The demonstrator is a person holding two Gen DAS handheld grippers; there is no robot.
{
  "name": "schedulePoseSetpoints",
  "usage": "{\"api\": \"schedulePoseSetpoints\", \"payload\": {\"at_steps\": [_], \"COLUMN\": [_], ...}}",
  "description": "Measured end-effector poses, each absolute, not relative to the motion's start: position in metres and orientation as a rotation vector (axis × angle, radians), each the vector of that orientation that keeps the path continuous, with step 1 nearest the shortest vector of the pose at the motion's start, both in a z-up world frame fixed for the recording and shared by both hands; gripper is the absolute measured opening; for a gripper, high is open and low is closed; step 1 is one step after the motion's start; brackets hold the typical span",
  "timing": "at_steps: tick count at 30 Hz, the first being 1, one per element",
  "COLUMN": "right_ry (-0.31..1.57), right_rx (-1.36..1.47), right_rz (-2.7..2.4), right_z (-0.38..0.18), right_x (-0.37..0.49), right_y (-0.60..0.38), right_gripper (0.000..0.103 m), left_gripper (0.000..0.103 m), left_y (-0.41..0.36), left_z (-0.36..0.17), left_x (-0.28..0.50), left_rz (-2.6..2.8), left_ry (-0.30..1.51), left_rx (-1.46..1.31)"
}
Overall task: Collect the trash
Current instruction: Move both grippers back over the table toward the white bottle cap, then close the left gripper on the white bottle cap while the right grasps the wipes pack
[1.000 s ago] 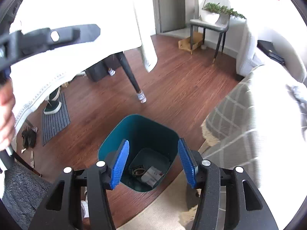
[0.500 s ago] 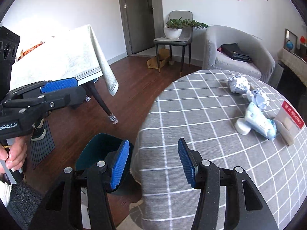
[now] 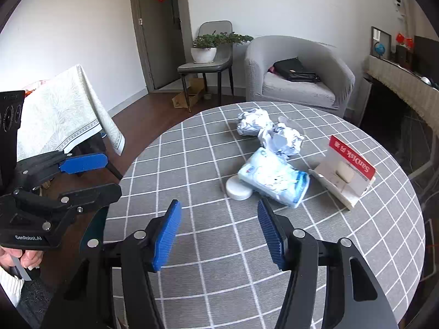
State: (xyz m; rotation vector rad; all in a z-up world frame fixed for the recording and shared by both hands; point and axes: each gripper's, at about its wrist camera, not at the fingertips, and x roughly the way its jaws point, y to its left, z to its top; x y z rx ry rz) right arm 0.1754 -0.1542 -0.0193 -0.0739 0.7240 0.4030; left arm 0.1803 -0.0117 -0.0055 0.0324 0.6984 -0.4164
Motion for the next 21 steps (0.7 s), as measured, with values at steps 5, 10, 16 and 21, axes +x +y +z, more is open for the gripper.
{"api": "schedulePoseSetpoints", "payload": {"at_steps": [5, 10, 16, 21], "right_ry": [0.736, 0.763, 0.796, 0.821], "right_rx": [-0.036, 0.039, 0.109, 0.114], "right_rz": [0.370, 0.365, 0.368, 0.376], "right_z": [-0.017, -0.019, -0.022, -0.026], "right_x": [0.191, 0.204, 0.216, 0.221], "right_y": [-0.184, -0.209, -0.229, -0.235], "right_gripper": [0.066, 0.074, 0.075, 0.076], "left_gripper": [0.068, 0.068, 0.064, 0.058], "left_y": [-0.041, -0.064, -0.090, -0.101], "left_z": [-0.017, -0.030, -0.042, -0.046], "left_x": [0.206, 0.226, 0.240, 0.254], "left_rz": [-0.455, -0.503, -0.534, -0.522], "left_ry": [0.734, 0.773, 0.808, 0.828], "left_rx": [0.047, 0.063, 0.108, 0.117]}}
